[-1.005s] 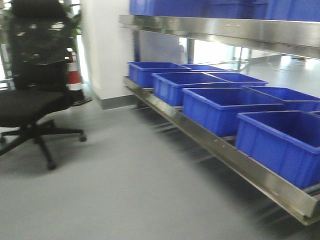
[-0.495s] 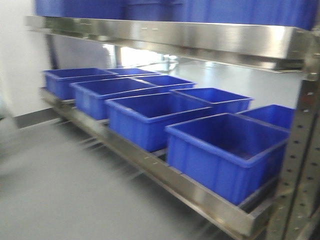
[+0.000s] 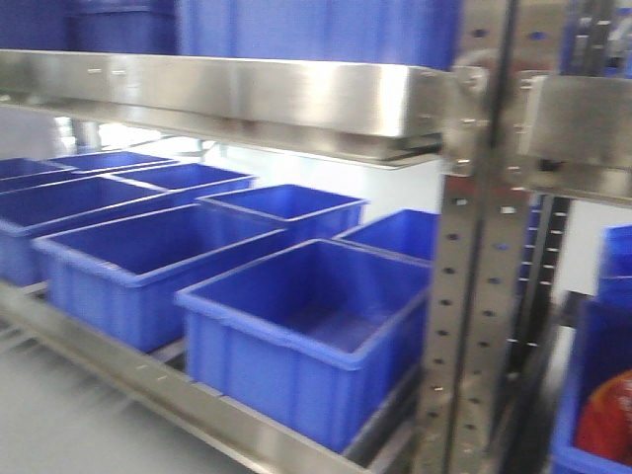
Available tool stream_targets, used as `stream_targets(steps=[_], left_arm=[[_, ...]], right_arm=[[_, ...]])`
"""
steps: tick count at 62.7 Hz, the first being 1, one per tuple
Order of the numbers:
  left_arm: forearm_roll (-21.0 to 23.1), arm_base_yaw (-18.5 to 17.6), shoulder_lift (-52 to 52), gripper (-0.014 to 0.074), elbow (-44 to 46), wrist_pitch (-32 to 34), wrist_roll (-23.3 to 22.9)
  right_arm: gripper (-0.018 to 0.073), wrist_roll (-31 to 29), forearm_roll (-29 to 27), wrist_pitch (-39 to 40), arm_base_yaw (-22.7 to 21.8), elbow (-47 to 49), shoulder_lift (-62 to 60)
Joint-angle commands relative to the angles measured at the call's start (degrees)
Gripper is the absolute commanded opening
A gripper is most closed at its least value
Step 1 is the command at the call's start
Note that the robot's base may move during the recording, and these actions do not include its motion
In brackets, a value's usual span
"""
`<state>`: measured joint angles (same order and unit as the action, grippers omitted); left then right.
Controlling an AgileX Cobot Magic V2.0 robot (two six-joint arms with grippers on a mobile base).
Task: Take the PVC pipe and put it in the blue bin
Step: 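Drive the base up to the steel shelf rack of blue bins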
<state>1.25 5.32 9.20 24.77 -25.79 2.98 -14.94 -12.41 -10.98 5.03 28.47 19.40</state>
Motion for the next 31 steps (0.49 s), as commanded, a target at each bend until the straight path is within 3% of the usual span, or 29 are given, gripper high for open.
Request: stream_targets(steps=[1, 31], left_arm=[[0.3, 0.2, -0.2, -0.0111, 0.1, 1.3, -0.2], [0.3, 0.2, -0.2, -0.0111, 0.1, 1.3, -0.2]], right_arm=[[-0.0158, -0.1, 0.5, 1.9, 0.1, 0.1, -0.2], [-0.0158, -0.1, 0.5, 1.9, 0.1, 0.1, -0.2]])
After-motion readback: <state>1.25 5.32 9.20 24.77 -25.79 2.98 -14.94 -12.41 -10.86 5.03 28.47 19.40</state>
